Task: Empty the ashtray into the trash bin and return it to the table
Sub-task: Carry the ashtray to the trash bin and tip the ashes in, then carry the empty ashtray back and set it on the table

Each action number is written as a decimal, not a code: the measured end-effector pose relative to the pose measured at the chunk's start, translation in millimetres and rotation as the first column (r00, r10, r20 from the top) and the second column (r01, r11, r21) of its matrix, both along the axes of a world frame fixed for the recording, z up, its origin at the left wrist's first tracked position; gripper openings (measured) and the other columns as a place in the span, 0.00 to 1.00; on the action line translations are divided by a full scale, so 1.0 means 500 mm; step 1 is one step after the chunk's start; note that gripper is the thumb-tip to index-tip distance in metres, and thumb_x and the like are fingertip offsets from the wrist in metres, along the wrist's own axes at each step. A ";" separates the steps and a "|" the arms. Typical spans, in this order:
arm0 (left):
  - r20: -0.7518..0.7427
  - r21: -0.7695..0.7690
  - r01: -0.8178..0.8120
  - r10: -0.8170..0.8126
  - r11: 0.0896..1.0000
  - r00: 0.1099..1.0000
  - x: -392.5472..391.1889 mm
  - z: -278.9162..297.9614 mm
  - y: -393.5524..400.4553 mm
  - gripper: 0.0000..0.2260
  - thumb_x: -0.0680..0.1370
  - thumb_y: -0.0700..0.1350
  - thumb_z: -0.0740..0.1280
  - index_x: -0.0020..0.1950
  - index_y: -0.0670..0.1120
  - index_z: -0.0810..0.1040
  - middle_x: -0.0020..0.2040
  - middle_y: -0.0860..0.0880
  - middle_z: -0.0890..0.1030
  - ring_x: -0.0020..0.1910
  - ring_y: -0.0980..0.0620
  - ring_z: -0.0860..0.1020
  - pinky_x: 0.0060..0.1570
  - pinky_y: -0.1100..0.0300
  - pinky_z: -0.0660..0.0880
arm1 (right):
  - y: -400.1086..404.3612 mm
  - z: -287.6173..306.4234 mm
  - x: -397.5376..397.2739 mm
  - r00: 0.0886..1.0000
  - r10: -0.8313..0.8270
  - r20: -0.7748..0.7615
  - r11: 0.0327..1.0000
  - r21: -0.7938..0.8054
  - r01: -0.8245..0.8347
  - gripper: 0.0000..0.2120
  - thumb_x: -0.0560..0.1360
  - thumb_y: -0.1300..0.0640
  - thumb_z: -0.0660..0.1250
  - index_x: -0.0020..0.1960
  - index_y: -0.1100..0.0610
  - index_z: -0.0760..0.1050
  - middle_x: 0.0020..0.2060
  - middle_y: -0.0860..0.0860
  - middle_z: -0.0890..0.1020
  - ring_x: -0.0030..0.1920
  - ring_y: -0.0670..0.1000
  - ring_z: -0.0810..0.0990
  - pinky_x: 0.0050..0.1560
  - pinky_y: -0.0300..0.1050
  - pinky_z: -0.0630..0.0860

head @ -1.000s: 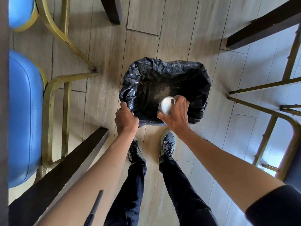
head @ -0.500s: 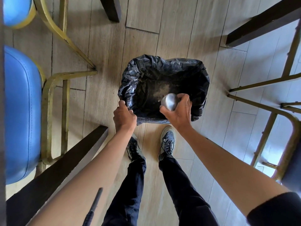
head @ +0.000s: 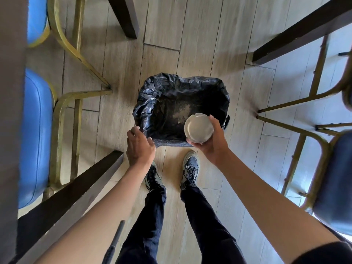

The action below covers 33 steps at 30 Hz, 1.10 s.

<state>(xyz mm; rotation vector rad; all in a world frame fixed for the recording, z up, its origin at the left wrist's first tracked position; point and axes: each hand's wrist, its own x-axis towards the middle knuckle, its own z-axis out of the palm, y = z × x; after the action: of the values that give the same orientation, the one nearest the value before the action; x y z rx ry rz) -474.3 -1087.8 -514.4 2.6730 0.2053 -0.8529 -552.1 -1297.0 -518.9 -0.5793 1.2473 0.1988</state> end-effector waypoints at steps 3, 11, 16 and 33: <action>0.061 0.000 0.110 -0.109 0.994 0.992 -0.014 0.040 0.006 0.21 0.77 0.43 0.69 0.67 0.39 0.69 0.60 0.38 0.74 0.56 0.41 0.77 0.50 0.51 0.76 | 0.000 0.030 -0.018 0.998 -0.054 0.012 0.996 0.065 0.053 0.31 0.77 0.38 0.70 0.74 0.53 0.73 0.70 0.60 0.79 0.64 0.63 0.83 0.59 0.65 0.83; -0.037 -0.099 0.236 -0.241 0.967 0.970 -0.048 0.277 -0.013 0.16 0.77 0.42 0.67 0.63 0.40 0.71 0.57 0.41 0.77 0.56 0.41 0.77 0.52 0.51 0.74 | -0.027 0.294 -0.047 0.998 0.021 0.053 0.996 0.082 -0.025 0.24 0.81 0.37 0.63 0.68 0.52 0.78 0.73 0.62 0.76 0.69 0.65 0.79 0.70 0.70 0.74; 0.033 -0.158 0.491 -0.492 0.857 0.870 -0.085 0.469 -0.022 0.14 0.78 0.45 0.67 0.62 0.45 0.72 0.58 0.46 0.76 0.58 0.46 0.77 0.53 0.53 0.77 | -0.032 0.521 -0.060 0.989 0.104 0.106 0.993 0.053 -0.110 0.29 0.79 0.34 0.64 0.71 0.53 0.76 0.71 0.62 0.77 0.67 0.66 0.81 0.55 0.63 0.85; -0.264 -0.679 -0.213 0.037 0.702 0.964 -0.206 1.028 0.040 0.14 0.82 0.51 0.63 0.66 0.49 0.75 0.58 0.55 0.82 0.53 0.63 0.82 0.51 0.68 0.79 | 0.040 1.022 -0.150 0.913 0.394 0.106 0.900 -0.245 -0.360 0.22 0.79 0.32 0.61 0.58 0.47 0.83 0.58 0.60 0.83 0.49 0.59 0.87 0.28 0.47 0.84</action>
<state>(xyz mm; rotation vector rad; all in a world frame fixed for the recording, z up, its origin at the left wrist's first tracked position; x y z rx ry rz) -577.2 -1067.8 -0.5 1.8151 0.0847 -0.9565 -627.3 -1277.1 -8.1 -1.0146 1.0030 0.3376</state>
